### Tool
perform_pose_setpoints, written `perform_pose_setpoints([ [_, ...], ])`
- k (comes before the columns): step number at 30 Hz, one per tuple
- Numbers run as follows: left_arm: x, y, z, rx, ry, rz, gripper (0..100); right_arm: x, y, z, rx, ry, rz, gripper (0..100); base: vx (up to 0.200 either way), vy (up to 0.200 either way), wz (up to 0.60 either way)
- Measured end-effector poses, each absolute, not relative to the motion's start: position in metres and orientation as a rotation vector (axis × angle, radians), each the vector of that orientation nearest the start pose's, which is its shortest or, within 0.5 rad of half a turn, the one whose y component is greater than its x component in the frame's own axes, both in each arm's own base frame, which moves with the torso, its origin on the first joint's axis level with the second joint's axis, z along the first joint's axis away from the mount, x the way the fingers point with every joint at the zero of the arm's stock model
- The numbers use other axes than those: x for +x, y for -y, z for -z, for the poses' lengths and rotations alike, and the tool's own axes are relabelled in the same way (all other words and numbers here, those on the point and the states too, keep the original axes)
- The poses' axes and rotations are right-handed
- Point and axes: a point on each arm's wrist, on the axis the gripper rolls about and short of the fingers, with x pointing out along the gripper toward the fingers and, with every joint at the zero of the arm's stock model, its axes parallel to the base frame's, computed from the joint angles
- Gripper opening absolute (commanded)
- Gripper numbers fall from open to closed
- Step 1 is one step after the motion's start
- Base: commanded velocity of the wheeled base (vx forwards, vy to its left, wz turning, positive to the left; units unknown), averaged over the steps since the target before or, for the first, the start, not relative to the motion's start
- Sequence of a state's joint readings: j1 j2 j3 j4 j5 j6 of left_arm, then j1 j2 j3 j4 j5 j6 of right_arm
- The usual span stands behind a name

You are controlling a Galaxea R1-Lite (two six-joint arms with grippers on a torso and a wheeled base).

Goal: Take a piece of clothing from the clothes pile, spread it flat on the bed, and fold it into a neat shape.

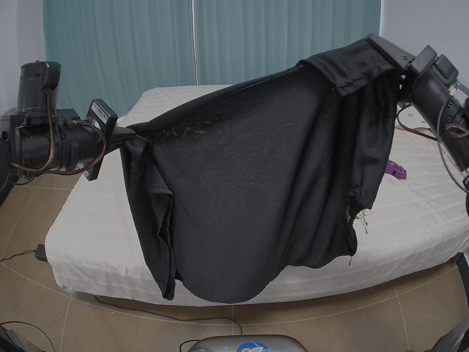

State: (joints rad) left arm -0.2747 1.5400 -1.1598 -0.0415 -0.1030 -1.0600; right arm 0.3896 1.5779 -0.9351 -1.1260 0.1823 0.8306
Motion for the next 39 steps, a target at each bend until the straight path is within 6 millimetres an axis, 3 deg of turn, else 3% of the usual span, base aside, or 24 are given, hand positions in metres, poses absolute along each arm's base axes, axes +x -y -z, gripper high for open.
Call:
perform_pose_setpoints([
  [7, 0.307, 0.080, -0.255, -1.027, -0.485, 0.131, 0, 0.321, -0.113, -0.276, 0.845, 0.195, -0.639, 0, 0.143, 0.000, 0.00],
  [12, 0.333, 0.083, -0.242, -1.026, -0.490, 0.107, 0, 0.348, -0.114, -0.258, 0.845, 0.176, -0.600, 0, 0.200, 0.000, 0.00],
  [30, 0.389, 0.095, -0.201, -1.016, -0.550, 0.058, 0, 0.396, -0.128, -0.193, 0.810, 0.068, -0.542, 0, 0.200, 0.000, 0.00],
  [39, 0.422, 0.102, -0.160, -1.003, -0.614, 0.015, 0, 0.417, -0.135, -0.151, 0.787, 0.006, -0.465, 0, 0.044, 0.000, 0.00],
])
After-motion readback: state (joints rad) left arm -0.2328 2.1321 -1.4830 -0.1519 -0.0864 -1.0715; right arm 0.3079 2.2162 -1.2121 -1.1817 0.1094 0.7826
